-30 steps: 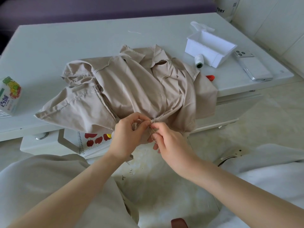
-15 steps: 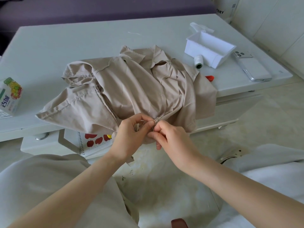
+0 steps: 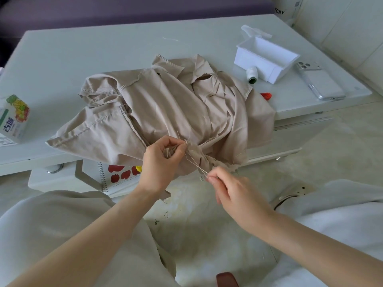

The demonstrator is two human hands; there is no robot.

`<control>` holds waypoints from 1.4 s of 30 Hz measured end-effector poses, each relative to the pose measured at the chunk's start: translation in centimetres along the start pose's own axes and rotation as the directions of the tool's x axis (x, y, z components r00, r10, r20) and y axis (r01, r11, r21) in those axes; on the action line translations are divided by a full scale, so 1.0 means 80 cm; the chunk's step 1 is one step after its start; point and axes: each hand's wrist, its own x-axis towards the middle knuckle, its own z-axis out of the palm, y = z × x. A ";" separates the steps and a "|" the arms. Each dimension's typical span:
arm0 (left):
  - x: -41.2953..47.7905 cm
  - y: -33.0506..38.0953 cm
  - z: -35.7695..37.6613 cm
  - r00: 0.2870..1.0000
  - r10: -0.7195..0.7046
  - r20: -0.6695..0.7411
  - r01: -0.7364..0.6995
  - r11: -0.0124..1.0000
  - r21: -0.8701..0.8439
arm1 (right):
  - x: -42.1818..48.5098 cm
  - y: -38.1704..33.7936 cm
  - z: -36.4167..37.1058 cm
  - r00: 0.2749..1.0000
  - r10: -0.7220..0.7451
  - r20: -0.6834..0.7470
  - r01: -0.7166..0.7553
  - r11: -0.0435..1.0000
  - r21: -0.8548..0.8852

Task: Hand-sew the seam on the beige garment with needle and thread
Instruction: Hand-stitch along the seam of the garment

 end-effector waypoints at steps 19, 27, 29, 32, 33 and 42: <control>0.007 -0.005 -0.002 1.000 0.020 0.010 -0.021 0.999 0.030 | -0.041 0.014 -0.011 0.837 -0.315 0.448 0.441 0.873 -0.210; 0.007 -0.005 -0.002 0.996 0.071 0.045 -0.072 0.997 0.030 | -0.024 0.026 -0.024 0.834 -0.321 0.448 0.487 0.810 -0.327; 0.005 -0.003 -0.002 0.993 0.072 0.089 -0.073 0.997 0.005 | -0.001 0.020 -0.030 0.921 -0.278 0.271 0.338 0.918 -0.206; -0.002 0.002 0.000 0.980 0.095 0.175 -0.092 0.995 -0.026 | 0.047 -0.002 -0.036 0.999 -0.038 -0.005 0.038 0.997 0.068; -0.004 0.004 0.001 0.974 0.104 0.200 -0.099 0.994 -0.038 | 0.061 -0.011 -0.038 0.997 0.072 -0.001 -0.071 0.985 0.159; -0.012 0.012 0.001 0.941 0.078 0.330 -0.062 0.996 -0.058 | 0.097 -0.038 -0.027 0.851 0.467 0.242 -0.520 0.678 0.519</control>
